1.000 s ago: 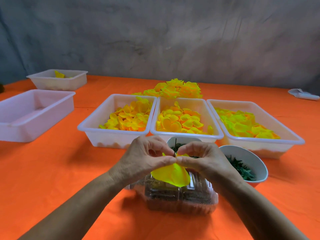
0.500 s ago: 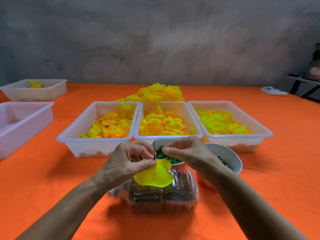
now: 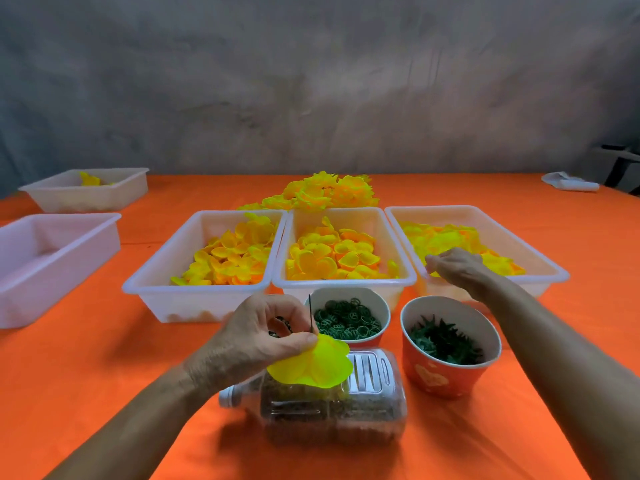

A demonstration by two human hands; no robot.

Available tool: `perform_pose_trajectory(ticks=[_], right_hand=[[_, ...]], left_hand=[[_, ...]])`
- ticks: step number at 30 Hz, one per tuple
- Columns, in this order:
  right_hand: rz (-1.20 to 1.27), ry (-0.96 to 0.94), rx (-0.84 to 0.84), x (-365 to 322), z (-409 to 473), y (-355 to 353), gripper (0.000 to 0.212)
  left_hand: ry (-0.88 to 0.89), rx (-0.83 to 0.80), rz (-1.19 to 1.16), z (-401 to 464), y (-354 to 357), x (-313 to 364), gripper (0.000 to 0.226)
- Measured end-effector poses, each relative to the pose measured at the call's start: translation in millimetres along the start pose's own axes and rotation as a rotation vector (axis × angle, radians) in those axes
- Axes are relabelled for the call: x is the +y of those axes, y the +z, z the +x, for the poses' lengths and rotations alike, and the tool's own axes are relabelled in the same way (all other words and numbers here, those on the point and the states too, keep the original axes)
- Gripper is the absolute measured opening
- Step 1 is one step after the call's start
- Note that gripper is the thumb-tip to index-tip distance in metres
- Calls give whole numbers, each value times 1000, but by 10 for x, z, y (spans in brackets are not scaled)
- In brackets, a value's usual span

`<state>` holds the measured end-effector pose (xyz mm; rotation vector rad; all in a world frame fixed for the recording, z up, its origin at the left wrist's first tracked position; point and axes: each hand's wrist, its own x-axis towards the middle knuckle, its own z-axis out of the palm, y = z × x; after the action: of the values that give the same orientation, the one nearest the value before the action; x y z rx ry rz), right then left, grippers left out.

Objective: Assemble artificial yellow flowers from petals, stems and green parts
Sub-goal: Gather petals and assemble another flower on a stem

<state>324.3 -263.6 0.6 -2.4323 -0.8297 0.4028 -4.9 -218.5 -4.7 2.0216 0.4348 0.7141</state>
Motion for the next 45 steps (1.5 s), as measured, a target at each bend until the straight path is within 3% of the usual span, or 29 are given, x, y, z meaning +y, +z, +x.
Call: perform_pose_trajectory(ticks=[3,7,9,13,16,18,22,26,31,33,35,37,38,41,43,45], right_hand=[[-12,-75,53,27,29,55,19],[-120,-59,155,8,86,29,22],[-204,-43,130,-39,86,5,5],[-239,-20,149,-92,144,45,17],[-221,2,260,-76,164,129,9],[-167,5,351,-31,179,177,16],[106,-39,487,58,181,82,21],[757,62,379,163,132,-103,18],[968,43,289,217,37,-201,9],[1049,42,269,207,52,-210,21],[1101,18,250,193,51,-218,18],[1077,-6,269,183,51,-224,10],[1015,-12,313,173,50,-228,16],[551,-29,495,126,40,-244,38],[215,-55,480,66,20,-264,46],[100,-60,386,-3,-4,-264,48]], left_hand=[[8,7,1,-5,-12,-10,31],[6,10,7,5,-14,-15,26],[0,11,-2,11,-14,-20,24],[-26,6,-30,18,-17,-12,11],[-37,5,-45,8,-15,-23,8],[-45,9,-64,-3,-11,-31,9],[-35,20,-73,-14,0,-45,8],[-36,30,-76,-7,0,-59,9],[-33,35,-74,4,14,-48,9],[-32,36,-72,2,15,-51,12],[-28,35,-61,-1,11,-50,16],[-26,31,-55,-2,7,-45,16],[-27,27,-53,-1,6,-44,16],[-33,24,-54,-4,4,-48,13],[-31,23,-45,-10,-1,-49,9],[-26,18,-37,-16,-8,-51,7]])
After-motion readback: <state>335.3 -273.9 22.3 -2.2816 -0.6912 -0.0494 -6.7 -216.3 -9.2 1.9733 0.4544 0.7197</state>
